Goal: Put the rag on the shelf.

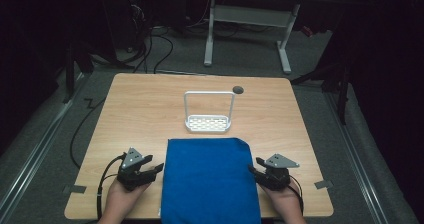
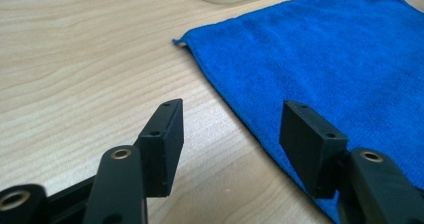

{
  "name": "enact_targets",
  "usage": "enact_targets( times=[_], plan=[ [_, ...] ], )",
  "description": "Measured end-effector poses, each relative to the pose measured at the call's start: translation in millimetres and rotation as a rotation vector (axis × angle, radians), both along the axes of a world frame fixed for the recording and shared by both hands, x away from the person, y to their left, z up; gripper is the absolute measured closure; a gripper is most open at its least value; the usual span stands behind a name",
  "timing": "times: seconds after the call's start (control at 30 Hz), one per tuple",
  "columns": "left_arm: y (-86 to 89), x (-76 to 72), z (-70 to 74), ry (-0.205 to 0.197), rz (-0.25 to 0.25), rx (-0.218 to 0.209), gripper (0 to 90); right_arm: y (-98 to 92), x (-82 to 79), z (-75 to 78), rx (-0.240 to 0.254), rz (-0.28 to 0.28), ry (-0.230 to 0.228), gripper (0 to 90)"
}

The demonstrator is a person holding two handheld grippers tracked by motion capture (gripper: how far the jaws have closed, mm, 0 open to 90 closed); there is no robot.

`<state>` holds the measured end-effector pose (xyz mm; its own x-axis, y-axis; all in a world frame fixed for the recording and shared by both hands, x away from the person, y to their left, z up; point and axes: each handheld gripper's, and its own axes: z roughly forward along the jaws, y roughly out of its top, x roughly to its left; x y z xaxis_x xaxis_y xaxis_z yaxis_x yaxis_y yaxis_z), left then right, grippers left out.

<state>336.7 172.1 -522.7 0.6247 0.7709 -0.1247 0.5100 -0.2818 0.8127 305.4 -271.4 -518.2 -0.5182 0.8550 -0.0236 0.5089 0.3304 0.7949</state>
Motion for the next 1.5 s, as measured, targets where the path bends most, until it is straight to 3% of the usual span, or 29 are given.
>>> enact_targets(
  times=[0.17, 0.2, 0.3, 0.33, 0.4, 0.47, 0.77, 0.97, 1.13, 1.23, 1.27, 1.3, 1.5],
  plan=[
    [-6.1, 1.7, 1.1, -0.005, -0.008, 0.003, 44.9, 0.2, -0.3, -0.1, -0.002, -0.001, 0.001, 54.1],
    [-8.7, 3.6, 2.1, -0.012, -0.01, 0.028, 44.9, 0.1, -0.2, -1.0, 0.007, 0.006, 0.003, 54.1],
    [-10.9, 7.2, 3.2, -0.033, -0.008, 0.036, 44.7, 0.6, -0.8, -1.2, 0.012, 0.014, 0.0, 53.8],
    [-13.8, 11.9, 4.2, -0.038, -0.008, 0.068, 44.7, 1.4, -1.3, -0.2, 0.009, 0.023, -0.008, 52.8],
    [-16.9, 18.7, 4.2, -0.013, 0.001, 0.08, 42.8, 2.0, -2.0, 0.5, 0.005, 0.033, -0.017, 52.8],
    [-20.5, 25.9, 3.7, 0.007, -0.001, 0.062, 42.7, 3.3, -2.5, 0.7, -0.006, 0.042, -0.016, 53.3],
    [-35.4, 62.0, 3.1, 0.022, 0.017, 0.076, 42.1, 3.1, -1.9, 3.3, 0.009, 0.043, -0.028, 52.0],
    [-39.8, 77.0, -0.2, 0.037, 0.027, 0.066, 45.4, 3.0, -2.2, 6.4, 0.024, 0.024, -0.041, 54.2],
    [-39.6, 87.7, -8.4, 0.072, 0.068, 0.04, 53.9, 3.4, 5.7, 9.1, 0.032, -0.001, -0.056, 49.1],
    [-40.1, 88.6, -8.2, 0.072, 0.078, 0.042, 55.5, 4.7, 11.3, 9.7, 0.028, -0.007, -0.054, 47.7],
    [-42.4, 91.5, -9.2, 0.097, 0.064, 0.057, 55.5, 6.2, 17.6, 10.9, 0.025, -0.015, -0.045, 47.0],
    [-43.2, 91.9, -9.3, 0.093, 0.062, 0.062, 55.4, 7.4, 20.4, 11.5, 0.025, -0.02, -0.039, 47.1],
    [-43.0, 91.2, -9.9, 0.086, 0.074, 0.063, 59.2, 14.5, 40.4, 14.4, -0.045, -0.036, -0.016, 50.5]
  ],
)
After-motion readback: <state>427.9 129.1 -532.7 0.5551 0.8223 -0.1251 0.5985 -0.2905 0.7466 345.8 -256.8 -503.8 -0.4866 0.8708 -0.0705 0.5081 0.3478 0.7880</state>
